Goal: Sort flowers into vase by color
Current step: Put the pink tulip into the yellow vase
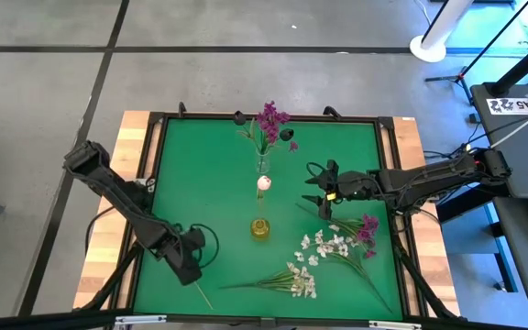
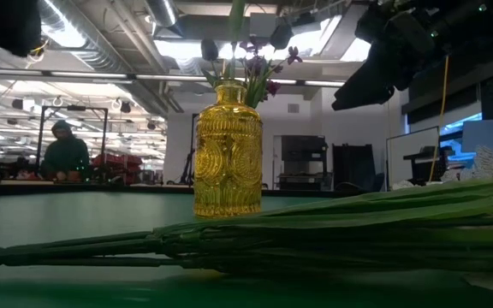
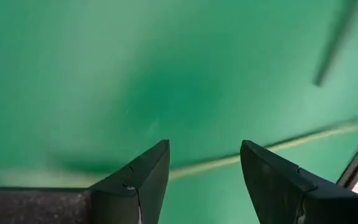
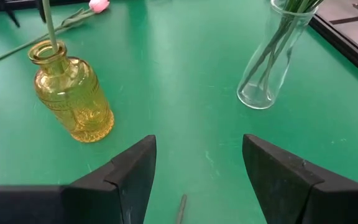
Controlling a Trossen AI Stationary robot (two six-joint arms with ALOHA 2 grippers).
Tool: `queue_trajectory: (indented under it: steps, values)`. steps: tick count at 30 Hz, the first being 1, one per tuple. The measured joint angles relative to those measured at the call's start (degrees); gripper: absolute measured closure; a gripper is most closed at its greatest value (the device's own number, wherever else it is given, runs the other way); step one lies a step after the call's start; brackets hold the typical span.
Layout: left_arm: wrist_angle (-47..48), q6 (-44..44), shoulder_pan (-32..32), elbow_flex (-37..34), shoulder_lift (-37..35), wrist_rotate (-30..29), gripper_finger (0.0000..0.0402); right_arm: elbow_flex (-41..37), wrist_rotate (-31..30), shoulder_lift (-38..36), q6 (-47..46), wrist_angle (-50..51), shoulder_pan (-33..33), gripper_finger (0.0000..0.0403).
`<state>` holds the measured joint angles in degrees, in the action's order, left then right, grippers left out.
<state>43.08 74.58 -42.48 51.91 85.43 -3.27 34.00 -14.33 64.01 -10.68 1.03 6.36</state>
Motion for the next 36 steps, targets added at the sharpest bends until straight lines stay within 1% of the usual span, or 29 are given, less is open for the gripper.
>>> queue_trajectory:
  steps: [3, 8, 10, 12, 14, 18, 21, 23, 30, 33, 36]
  values:
    - [4.38, 10.45, -1.3, 1.61, 0.0, 3.99, 0.021, 0.0, 0.0, 0.0, 0.0, -0.01, 0.01, 0.0165]
    - [7.51, 19.21, -5.24, 1.6, -0.02, 10.12, 0.021, 0.0, 0.0, 0.0, 0.01, 0.0, 0.01, 0.0165]
    - [9.7, 22.32, -6.53, 1.52, -0.02, 10.22, 0.021, 0.0, 0.0, 0.0, 0.04, 0.04, 0.01, 0.0165]
    - [11.95, 24.9, -7.6, 1.52, -0.02, 8.68, 0.021, 0.0, 0.0, 0.0, 0.35, -0.03, 0.01, 0.0165]
    - [13.51, 27.04, -8.33, 1.5, -0.02, 5.91, 0.021, 0.0, 0.0, 0.0, 0.39, -0.03, 0.01, 0.0165]
    - [13.81, 29.68, -9.23, 1.5, -0.02, -1.0, 0.021, 0.0, 0.0, 0.0, 0.61, -0.03, 0.01, 0.0165]
    - [13.87, 31.48, -9.98, 1.5, 0.0, -4.11, 0.021, 0.0, -0.01, 0.0, 0.7, -0.05, 0.01, 0.0165]
    - [13.91, 31.85, -10.49, 1.5, 0.02, -5.09, 0.021, 0.0, 0.0, 0.0, 1.16, -0.04, 0.01, 0.0165]
    - [14.67, 33.7, -10.49, 1.43, 0.02, -5.27, 0.021, 0.0, -0.34, 0.0, 2.38, -0.05, 0.01, 0.0165]
    - [14.58, 36.66, -10.69, 1.43, 0.04, -5.41, 0.021, 0.0, -0.55, 0.0, 2.36, -0.05, 0.01, 0.0165]
    - [14.56, 42.64, -11.74, 1.43, 0.07, -8.33, 0.021, 0.0, -0.59, 0.0, 2.08, -0.05, 0.01, 0.0165]
